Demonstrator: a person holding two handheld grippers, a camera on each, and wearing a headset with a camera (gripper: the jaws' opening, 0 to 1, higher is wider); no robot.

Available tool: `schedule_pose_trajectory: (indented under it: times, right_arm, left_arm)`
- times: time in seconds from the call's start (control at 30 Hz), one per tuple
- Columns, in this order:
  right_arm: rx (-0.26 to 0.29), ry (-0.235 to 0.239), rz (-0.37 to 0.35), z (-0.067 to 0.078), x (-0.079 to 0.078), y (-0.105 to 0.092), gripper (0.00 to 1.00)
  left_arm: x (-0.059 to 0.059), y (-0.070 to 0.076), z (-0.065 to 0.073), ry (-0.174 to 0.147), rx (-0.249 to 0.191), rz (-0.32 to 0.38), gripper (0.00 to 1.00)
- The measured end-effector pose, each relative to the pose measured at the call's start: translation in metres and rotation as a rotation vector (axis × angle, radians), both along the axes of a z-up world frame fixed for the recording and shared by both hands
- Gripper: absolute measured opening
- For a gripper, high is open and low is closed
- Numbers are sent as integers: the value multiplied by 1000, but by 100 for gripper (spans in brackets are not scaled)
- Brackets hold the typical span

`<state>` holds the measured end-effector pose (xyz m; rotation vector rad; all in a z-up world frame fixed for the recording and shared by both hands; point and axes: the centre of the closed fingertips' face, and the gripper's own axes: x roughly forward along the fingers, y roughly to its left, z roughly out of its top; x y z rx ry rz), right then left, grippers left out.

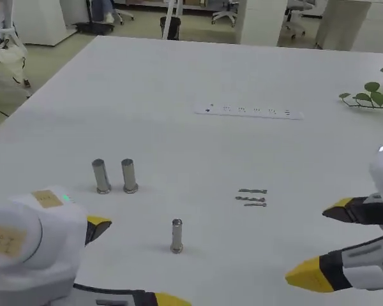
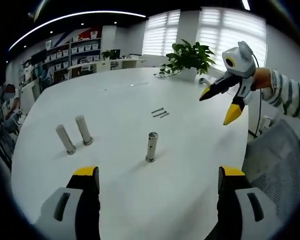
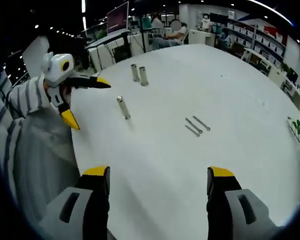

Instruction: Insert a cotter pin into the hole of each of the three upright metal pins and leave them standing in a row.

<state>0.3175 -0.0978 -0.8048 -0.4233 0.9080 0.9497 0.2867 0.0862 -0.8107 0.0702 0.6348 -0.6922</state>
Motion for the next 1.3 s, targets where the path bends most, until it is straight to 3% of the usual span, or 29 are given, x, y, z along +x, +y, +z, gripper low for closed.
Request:
schedule_pose_trajectory:
  times: [0.13,0.37,0.5,0.63,0.8,0.97,1.3]
  right_arm:
    - [-12,4,43,-5,7,7,80]
    - [-63,16,163,-13,15,15,78]
    - [-90,9,243,-14,22,17,76]
    - [-110,-2,263,-15,32,16,75]
    - [-52,37,249,-16,34,25,75]
    - [-69,13,343,-23,36,30,75]
    - [-78,25,392,-40,50,33,69]
  left_arm:
    - [-2,2,0,2,1,13,99]
    - [-9,0,-7,36,14,14,99]
    - [-6,0,-8,36,7,18,99]
    - [-2,2,-5,30,-2,27,99]
    - [1,2,-3,34,-23,46,97]
    - [-4,3,-8,65,-24,51,97]
    - [-11,-1,-11,92,-55,66,98]
